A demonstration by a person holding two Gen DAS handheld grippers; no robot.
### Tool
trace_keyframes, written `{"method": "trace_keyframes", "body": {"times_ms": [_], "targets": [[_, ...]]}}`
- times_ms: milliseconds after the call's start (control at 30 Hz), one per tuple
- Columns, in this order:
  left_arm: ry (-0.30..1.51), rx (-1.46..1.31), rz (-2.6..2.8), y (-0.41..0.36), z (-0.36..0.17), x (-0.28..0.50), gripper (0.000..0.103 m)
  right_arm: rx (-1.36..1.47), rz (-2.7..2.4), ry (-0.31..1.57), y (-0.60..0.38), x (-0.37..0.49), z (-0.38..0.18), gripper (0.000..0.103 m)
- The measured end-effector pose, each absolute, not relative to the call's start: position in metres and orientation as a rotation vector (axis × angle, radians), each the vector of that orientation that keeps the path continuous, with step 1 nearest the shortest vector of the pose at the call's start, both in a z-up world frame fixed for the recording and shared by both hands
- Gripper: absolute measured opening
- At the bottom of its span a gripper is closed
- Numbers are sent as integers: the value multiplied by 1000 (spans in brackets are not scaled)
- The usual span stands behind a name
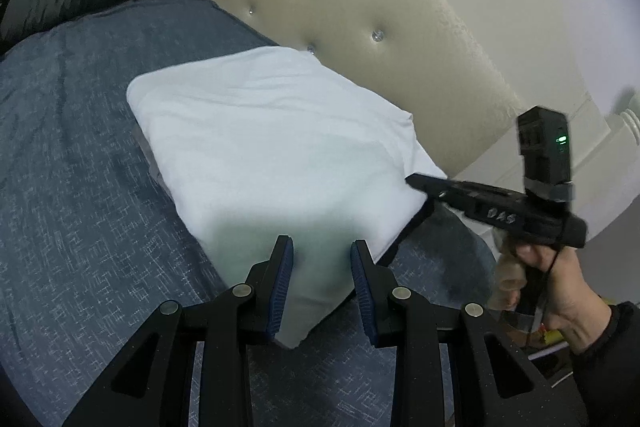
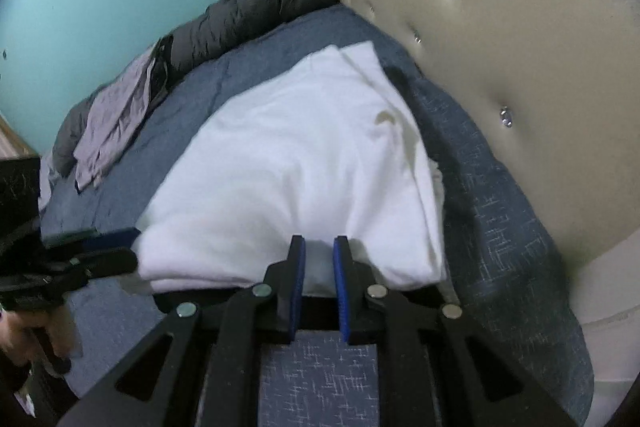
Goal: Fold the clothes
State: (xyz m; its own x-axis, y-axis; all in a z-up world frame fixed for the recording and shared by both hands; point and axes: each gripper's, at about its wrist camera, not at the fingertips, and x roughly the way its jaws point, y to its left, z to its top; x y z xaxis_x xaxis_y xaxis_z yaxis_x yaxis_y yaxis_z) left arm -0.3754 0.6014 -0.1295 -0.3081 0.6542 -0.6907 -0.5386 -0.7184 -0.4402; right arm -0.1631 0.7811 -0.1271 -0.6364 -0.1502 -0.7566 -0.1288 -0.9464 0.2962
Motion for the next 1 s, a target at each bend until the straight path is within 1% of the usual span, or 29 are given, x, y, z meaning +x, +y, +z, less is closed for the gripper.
{"method": "trace_keyframes", "body": {"times_ms": [267, 367, 400, 1000], "targets": [[-143, -1174, 2069, 600, -129, -372, 32, 1235, -2758, -353, 732, -185, -105, 13], [-137, -1173, 2068, 601, -129, -372, 32, 1238, -2765, -326, 725, -186, -113, 13], [-135, -1173, 2068, 601, -130, -372, 32, 1234, -2770, -332, 726, -185, -112, 11], [-134, -1181, 2074, 599, -127, -373, 32, 1167, -2854, -433, 745, -170, -98, 10]]}}
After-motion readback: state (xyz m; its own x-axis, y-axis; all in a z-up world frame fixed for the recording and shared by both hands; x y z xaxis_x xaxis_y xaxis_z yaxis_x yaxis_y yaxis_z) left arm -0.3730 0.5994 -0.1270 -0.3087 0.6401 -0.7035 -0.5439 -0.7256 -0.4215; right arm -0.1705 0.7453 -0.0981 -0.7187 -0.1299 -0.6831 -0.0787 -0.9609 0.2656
